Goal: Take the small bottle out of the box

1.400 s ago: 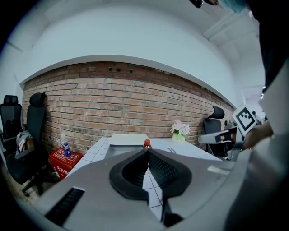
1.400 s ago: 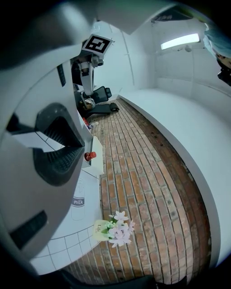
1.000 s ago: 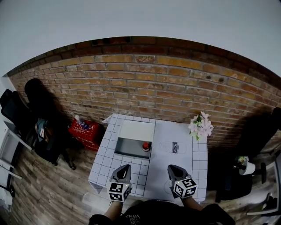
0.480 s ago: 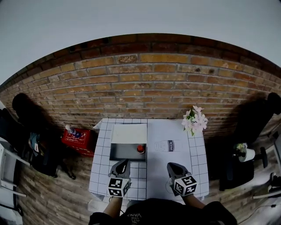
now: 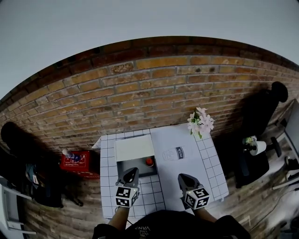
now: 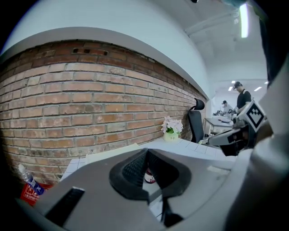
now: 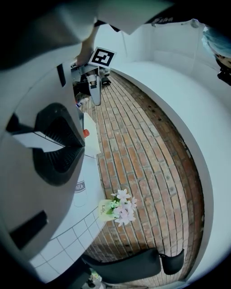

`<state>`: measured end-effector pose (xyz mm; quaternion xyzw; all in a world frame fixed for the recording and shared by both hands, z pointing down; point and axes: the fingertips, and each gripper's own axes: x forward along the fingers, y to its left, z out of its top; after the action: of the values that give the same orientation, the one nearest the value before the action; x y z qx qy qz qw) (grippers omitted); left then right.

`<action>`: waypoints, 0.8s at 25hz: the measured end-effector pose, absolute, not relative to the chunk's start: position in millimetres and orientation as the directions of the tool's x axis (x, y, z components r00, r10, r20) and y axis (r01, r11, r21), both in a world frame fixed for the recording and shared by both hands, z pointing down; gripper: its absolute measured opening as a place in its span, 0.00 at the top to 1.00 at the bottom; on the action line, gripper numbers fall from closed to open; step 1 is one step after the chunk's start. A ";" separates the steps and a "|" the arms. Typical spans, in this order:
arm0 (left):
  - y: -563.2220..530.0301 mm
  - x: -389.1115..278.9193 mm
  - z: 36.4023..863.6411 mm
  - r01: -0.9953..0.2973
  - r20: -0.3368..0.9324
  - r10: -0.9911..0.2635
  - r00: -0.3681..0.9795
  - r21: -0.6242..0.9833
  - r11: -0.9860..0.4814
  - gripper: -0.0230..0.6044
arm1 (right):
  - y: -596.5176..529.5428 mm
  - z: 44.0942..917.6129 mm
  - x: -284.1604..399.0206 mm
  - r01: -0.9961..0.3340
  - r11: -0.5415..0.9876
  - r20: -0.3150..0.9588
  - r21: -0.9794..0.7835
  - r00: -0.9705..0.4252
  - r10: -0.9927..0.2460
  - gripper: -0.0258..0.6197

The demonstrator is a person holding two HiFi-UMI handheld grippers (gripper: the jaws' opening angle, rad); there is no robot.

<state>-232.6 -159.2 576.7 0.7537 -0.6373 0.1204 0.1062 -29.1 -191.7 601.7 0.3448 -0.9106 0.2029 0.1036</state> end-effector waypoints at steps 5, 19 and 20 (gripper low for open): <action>-173.4 -236.0 577.0 -0.971 0.313 -0.921 0.232 0.016 -0.240 0.95 | -185.9 605.4 -35.3 -0.705 0.635 0.328 -0.316 -0.709 -0.625 0.96; -205.8 -217.3 599.2 -0.929 0.324 -0.875 0.361 0.038 -0.369 0.94 | -175.3 609.7 -17.3 -0.787 0.542 0.345 -0.294 -0.616 -0.708 0.96; -207.5 -216.4 602.3 -0.927 0.330 -0.871 0.364 0.040 -0.373 0.94 | -174.4 609.7 -16.1 -0.790 0.539 0.345 -0.293 -0.613 -0.711 0.96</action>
<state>-216.4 -207.5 602.3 0.8186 -0.5492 0.1275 0.1100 -16.1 -174.4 609.7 0.4300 -0.8723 0.2137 0.0924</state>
